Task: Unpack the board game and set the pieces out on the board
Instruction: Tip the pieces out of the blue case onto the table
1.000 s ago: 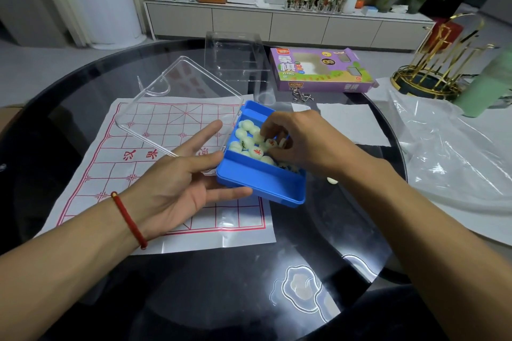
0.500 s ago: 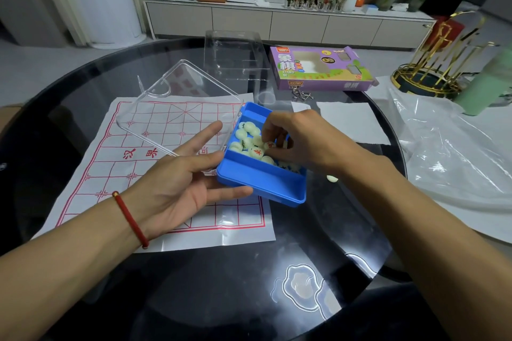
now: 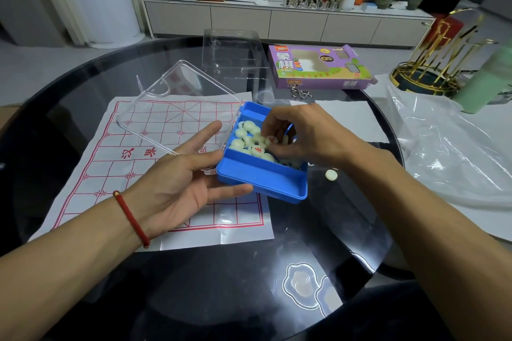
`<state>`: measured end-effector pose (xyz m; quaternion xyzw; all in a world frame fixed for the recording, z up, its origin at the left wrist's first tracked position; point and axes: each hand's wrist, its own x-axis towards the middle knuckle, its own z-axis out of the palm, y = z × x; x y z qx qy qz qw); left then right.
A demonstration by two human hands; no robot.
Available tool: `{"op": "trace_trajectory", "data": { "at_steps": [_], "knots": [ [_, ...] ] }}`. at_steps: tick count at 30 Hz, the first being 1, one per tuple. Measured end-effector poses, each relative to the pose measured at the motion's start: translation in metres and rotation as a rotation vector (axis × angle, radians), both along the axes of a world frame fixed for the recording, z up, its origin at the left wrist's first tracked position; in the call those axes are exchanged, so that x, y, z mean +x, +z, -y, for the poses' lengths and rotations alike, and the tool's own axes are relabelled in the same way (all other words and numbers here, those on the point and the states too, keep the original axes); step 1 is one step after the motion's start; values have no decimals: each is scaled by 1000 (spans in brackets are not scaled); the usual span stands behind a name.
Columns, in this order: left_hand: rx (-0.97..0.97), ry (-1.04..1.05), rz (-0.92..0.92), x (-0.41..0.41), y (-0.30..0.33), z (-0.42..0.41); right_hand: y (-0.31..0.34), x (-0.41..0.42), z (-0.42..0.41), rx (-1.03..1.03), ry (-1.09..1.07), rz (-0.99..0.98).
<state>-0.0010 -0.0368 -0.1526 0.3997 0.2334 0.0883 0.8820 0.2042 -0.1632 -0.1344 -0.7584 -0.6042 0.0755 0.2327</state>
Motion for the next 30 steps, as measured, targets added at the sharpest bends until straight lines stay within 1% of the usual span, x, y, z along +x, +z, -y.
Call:
{"op": "trace_trajectory", "data": {
  "at_steps": [5,7,11,13,16,20,22,25,28,30],
  "knots": [
    [-2,11,-10,-1,0,-2,14,17,11,102,-32,-82],
    [1,18,-13,-1,0,-3,17,24,17,107,-53,-96],
    [-1,7,-14,0,0,-2,9,22,18,7,-47,-58],
    [1,10,-15,1,-1,-1,9,26,21,29,-62,-50],
    [12,40,-12,0,-1,-3,14,49,38,71,-160,-9],
    [29,82,-12,-1,0,-9,-10,75,56,-132,-257,83],
    [29,94,-10,0,0,-11,-25,79,56,-201,-267,87],
    [29,101,-10,-1,0,-12,-33,81,54,-227,-268,76],
    [36,99,-9,-1,0,-12,-30,85,56,-214,-273,36],
    [36,101,-10,-2,1,-13,-27,88,58,-229,-274,46]
  ]
}}
